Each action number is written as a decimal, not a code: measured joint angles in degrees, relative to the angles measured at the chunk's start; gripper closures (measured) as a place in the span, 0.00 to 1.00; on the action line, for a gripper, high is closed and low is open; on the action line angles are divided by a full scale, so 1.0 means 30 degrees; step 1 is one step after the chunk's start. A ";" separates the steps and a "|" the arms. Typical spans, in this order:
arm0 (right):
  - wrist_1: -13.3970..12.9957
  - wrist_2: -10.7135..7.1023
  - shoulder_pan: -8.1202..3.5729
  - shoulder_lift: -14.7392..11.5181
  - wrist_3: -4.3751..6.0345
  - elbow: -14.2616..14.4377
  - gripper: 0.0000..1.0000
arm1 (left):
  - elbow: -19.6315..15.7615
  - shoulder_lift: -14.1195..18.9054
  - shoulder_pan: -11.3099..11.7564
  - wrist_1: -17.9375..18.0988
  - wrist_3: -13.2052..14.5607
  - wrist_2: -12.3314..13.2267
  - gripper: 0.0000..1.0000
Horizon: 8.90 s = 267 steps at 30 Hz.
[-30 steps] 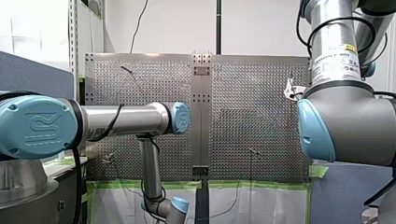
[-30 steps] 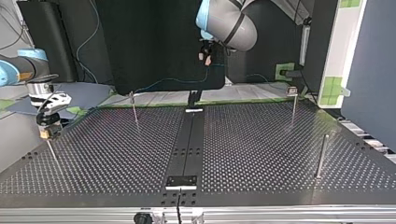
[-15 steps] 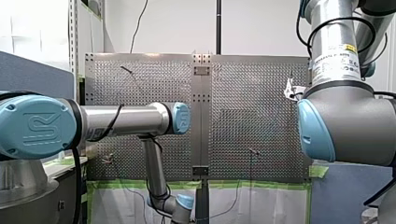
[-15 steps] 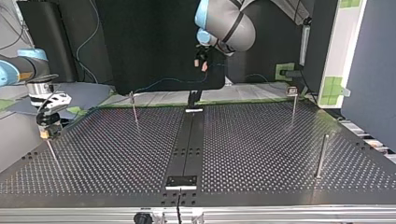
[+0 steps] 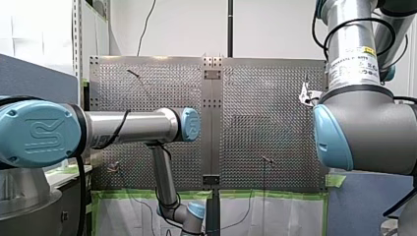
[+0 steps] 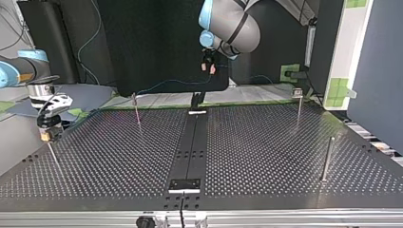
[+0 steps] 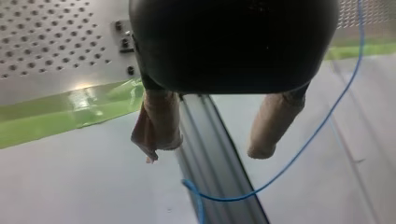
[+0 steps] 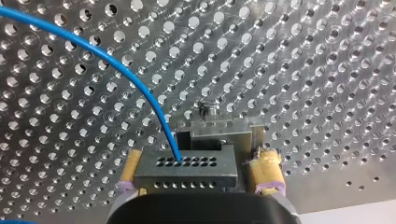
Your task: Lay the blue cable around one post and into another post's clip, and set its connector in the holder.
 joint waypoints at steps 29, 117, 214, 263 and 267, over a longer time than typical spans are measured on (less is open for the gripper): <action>0.0001 0.0000 0.0000 -0.0001 0.0001 0.0001 0.00 | 0.1667 -0.1308 -0.0184 -0.1948 -0.4865 -0.2148 0.01; -0.0001 -0.0001 0.0000 0.0000 0.0000 0.0001 0.00 | 0.1884 -0.1202 -0.1117 0.1133 -0.0870 -0.4685 1.00; 0.0000 0.0001 0.0000 0.0000 -0.0001 -0.0001 0.00 | -0.5315 1.5355 0.2867 -1.1373 1.5682 -0.0092 0.95; 0.0000 0.0001 0.0000 -0.0001 0.0000 0.0001 0.00 | -0.6459 2.3060 0.4587 -1.1474 1.9390 0.3175 0.89; 0.0000 0.0000 0.0000 -0.0001 0.0000 0.0000 0.00 | -0.6421 2.3627 0.4727 -1.2037 1.9641 0.2780 0.89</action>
